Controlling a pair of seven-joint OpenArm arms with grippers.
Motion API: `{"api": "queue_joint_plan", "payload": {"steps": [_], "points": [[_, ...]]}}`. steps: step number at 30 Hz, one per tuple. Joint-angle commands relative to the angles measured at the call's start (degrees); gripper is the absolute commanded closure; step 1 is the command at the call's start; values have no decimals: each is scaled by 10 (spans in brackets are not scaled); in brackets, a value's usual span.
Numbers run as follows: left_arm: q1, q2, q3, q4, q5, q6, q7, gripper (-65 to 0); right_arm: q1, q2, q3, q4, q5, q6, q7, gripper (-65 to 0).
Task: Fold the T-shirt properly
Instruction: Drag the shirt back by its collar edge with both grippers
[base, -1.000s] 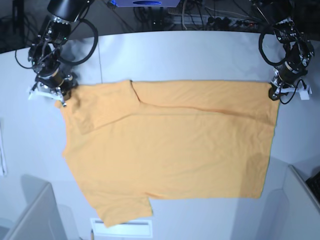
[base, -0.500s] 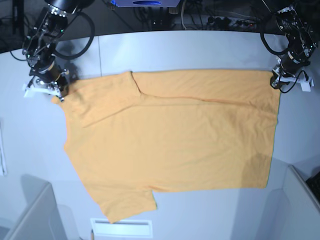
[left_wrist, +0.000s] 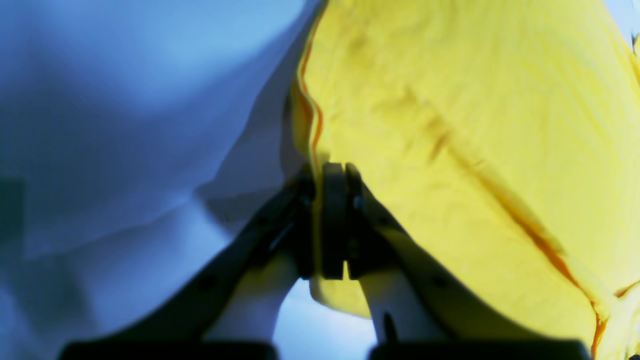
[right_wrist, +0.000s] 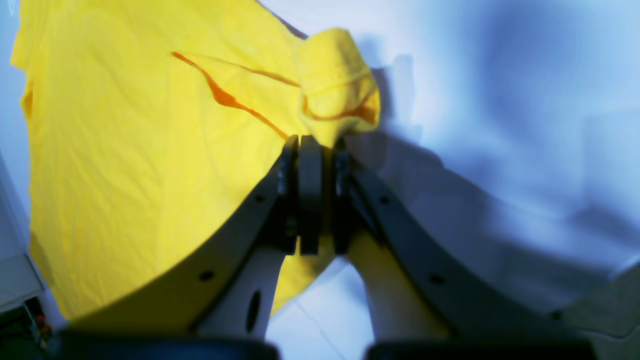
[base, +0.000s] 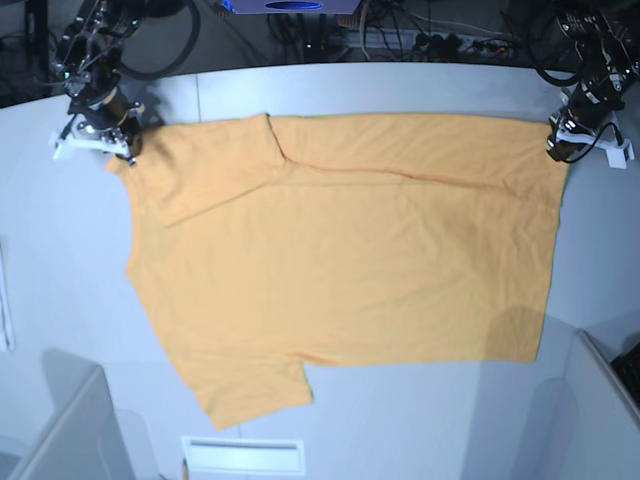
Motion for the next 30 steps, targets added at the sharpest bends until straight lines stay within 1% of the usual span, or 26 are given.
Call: {"api": "queue_joint_plan", "payload": {"steps": [1, 6, 12, 30], "points": [[8, -11, -4, 13, -7, -3, -8, 0, -5, 6, 2, 11, 5, 3, 9, 0], [44, -12, -4, 16, -7, -6, -11, 0, -44, 3, 2, 12, 7, 4, 9, 0], [70, -11, -4, 27, -7, -7, -12, 0, -66, 3, 2, 33, 8, 4, 10, 0], [104, -11, -4, 45, -7, -4, -8, 0, -88, 4, 2, 42, 5, 4, 8, 0]]}}
